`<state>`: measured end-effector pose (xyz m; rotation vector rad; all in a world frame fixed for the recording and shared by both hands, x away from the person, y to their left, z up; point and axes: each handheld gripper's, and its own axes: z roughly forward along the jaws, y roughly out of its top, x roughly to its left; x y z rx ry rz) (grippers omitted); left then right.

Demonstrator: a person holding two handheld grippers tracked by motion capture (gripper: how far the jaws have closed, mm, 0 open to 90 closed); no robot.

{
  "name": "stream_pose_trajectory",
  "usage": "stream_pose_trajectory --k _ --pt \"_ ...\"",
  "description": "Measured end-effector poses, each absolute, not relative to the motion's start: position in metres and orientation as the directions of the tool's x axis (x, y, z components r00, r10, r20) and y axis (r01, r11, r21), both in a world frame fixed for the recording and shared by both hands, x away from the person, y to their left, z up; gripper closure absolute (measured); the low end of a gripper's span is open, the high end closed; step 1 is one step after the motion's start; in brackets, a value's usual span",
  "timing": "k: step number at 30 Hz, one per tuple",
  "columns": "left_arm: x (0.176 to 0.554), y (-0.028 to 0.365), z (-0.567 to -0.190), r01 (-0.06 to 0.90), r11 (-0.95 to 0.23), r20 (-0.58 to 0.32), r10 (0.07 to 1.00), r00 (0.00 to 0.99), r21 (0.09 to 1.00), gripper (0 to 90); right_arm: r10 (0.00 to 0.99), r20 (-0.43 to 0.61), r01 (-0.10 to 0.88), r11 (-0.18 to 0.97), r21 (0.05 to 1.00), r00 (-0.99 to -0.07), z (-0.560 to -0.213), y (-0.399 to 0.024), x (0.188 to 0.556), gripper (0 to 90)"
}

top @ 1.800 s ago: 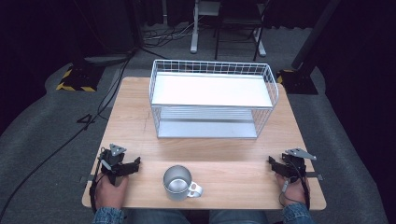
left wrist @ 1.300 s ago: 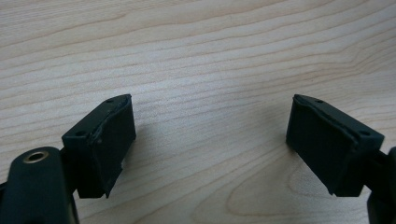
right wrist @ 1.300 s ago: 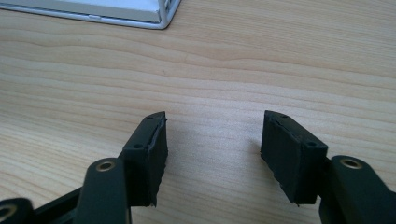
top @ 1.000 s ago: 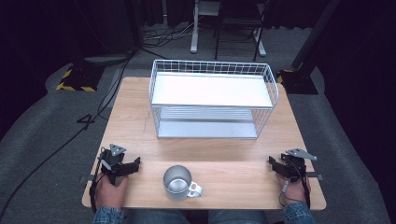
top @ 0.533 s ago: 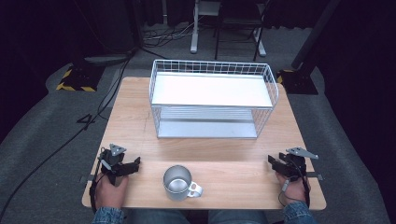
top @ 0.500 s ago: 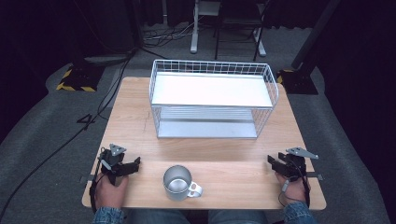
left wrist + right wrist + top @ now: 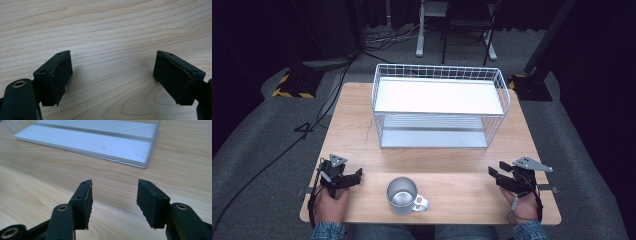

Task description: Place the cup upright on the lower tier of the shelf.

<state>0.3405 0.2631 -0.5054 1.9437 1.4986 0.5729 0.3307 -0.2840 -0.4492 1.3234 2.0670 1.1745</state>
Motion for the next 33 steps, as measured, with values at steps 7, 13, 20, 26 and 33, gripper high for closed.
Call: stream_pose_trajectory --k 7,13,20,26,33 --pt "0.34 0.263 -0.505 0.699 -0.172 -0.028 0.964 0.266 0.694 16.1 0.832 0.093 0.509 0.243 0.826 -0.548 -0.437 -0.255 0.322 46.7" --pt "0.341 0.263 -0.505 0.699 -0.172 -0.028 0.964 0.266 0.694 16.1 0.773 0.091 0.478 0.291 0.829 -0.628 -0.429 -0.232 0.31 46.7" --pt "0.34 0.263 -0.505 0.699 -0.172 -0.028 0.964 0.265 0.694 16.1 0.735 0.082 0.453 0.323 0.831 -0.674 -0.424 -0.215 0.3 46.8" --pt "0.34 0.263 -0.505 0.699 -0.172 -0.029 0.964 0.265 0.694 16.1 0.697 0.092 0.437 0.335 0.835 -0.711 -0.422 -0.203 0.29 47.1" --pt "0.34 0.263 -0.505 0.699 -0.171 -0.029 0.964 0.265 0.694 16.1 0.602 0.088 0.381 0.378 0.844 -0.793 -0.416 -0.178 0.278 47.1"
